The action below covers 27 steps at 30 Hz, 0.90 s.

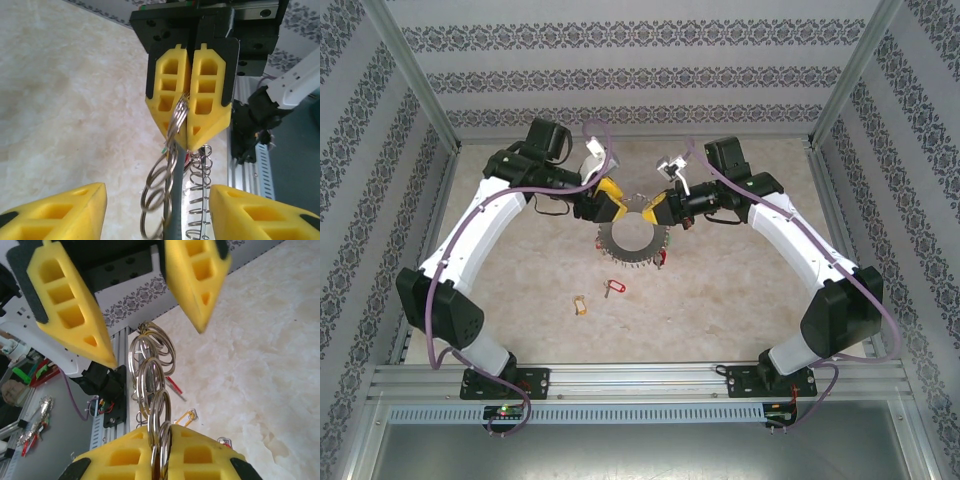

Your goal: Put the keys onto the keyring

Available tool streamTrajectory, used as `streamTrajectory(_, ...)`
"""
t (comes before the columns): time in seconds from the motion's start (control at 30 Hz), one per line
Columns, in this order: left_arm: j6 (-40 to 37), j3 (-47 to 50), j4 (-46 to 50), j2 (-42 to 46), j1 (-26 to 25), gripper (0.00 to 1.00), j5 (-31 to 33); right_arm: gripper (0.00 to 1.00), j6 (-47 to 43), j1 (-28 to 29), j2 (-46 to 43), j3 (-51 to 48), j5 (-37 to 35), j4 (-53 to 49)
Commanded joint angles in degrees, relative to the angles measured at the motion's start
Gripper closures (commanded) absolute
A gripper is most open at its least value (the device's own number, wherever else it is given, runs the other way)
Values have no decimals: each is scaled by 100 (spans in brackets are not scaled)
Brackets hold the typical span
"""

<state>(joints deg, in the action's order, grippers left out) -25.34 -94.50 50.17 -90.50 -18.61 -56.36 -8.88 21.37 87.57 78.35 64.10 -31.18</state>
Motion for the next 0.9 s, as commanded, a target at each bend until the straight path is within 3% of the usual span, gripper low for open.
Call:
streamTrajectory(0.0,1178,499,-1403,591,233,37,696,100,889,-153,-269,-169,-273,810)
streamTrajectory(0.17,3769,1934,-3595,1435,680,20,1789,100,2741,-426,-387,-602,-1283,2085)
streamTrajectory(0.27,4974,2740,-4582,1840,714,11,2016,100,3920,-509,-584,-943,-2030,2808)
streamTrajectory(0.37,6233,3406,-5525,1935,705,10,1716,100,4798,-487,-824,-1406,-2524,3725)
streamTrajectory(0.57,7504,4033,-6576,1749,459,10,1589,100,5112,-381,-1139,-1498,-2735,3971)
streamTrajectory(0.87,8910,4221,-7992,1107,89,10,1681,100,6098,-281,-1564,-2048,-3391,4766)
